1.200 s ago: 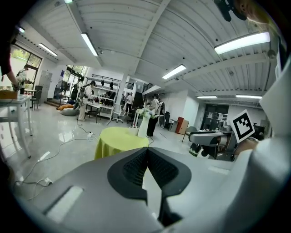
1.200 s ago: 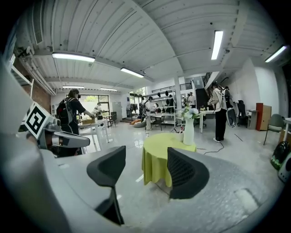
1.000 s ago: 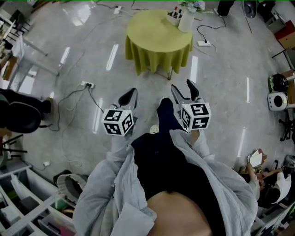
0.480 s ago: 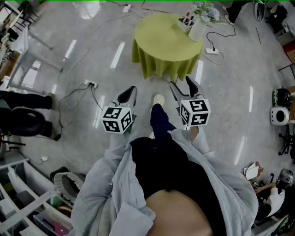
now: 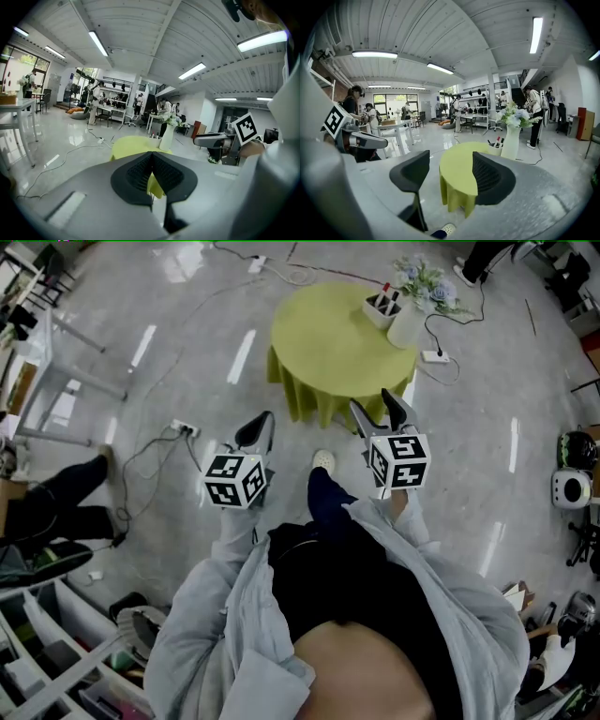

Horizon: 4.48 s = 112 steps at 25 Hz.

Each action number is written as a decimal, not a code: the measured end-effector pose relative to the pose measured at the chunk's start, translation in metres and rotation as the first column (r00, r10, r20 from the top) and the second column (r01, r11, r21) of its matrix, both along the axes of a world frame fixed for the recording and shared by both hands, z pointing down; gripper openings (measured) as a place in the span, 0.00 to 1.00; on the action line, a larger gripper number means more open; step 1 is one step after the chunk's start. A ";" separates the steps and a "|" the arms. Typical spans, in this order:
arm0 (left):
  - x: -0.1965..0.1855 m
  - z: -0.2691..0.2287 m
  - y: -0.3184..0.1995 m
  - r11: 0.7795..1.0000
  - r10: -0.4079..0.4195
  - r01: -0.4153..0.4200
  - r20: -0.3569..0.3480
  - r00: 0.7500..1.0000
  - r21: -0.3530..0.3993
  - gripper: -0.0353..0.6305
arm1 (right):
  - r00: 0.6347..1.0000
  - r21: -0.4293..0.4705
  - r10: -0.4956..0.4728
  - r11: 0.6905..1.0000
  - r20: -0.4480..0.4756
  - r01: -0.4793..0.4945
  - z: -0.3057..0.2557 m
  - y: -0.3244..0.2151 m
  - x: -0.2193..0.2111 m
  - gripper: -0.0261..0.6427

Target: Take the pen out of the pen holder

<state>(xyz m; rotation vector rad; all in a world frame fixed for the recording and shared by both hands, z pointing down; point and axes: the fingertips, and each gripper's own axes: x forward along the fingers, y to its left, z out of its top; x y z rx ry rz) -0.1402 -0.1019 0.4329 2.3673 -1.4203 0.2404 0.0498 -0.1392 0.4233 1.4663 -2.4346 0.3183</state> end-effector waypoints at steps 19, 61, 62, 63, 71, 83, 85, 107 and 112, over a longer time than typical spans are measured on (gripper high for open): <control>0.009 -0.026 -0.167 0.998 -0.016 0.016 0.000 1.000 0.062 0.08 | 1.000 0.045 0.005 0.999 -0.025 -0.004 -0.014 -0.166 0.018 0.43; 0.069 0.051 -0.396 0.870 0.469 -0.463 -0.001 0.883 -0.170 0.08 | 0.887 -0.167 0.429 0.874 -0.173 -0.456 0.083 -0.305 0.029 0.41; 0.070 0.053 -0.400 0.865 0.478 -0.470 0.000 0.879 -0.175 0.08 | 0.880 -0.171 0.441 0.866 -0.179 -0.469 0.085 -0.309 0.030 0.41; 0.071 0.054 -0.405 0.860 0.485 -0.477 -0.001 0.874 -0.180 0.08 | 0.872 -0.175 0.453 0.858 -0.184 -0.482 0.087 -0.313 0.031 0.41; 0.069 0.075 -0.442 0.833 0.517 -0.510 -0.024 0.855 -0.215 0.08 | 0.828 -0.183 0.511 0.813 -0.231 -0.553 0.102 -0.346 0.040 0.38; 0.067 0.092 -0.465 0.816 0.531 -0.522 -0.034 0.846 -0.248 0.08 | 0.791 -0.207 0.545 0.770 -0.278 -0.603 0.124 -0.369 0.055 0.29; 0.063 0.096 -0.465 0.814 0.532 -0.520 -0.028 0.846 -0.258 0.08 | 0.787 -0.213 0.545 0.765 -0.288 -0.608 0.127 -0.372 0.057 0.28; 0.050 0.096 -0.448 0.811 0.534 -0.517 -0.014 0.845 -0.275 0.08 | 0.756 -0.196 0.570 0.741 -0.323 -0.643 0.123 -0.367 0.063 0.10; 0.049 0.089 -0.441 0.816 0.532 -0.515 -0.008 0.847 -0.265 0.08 | 0.758 -0.166 0.563 0.756 -0.328 -0.633 0.111 -0.360 0.061 0.10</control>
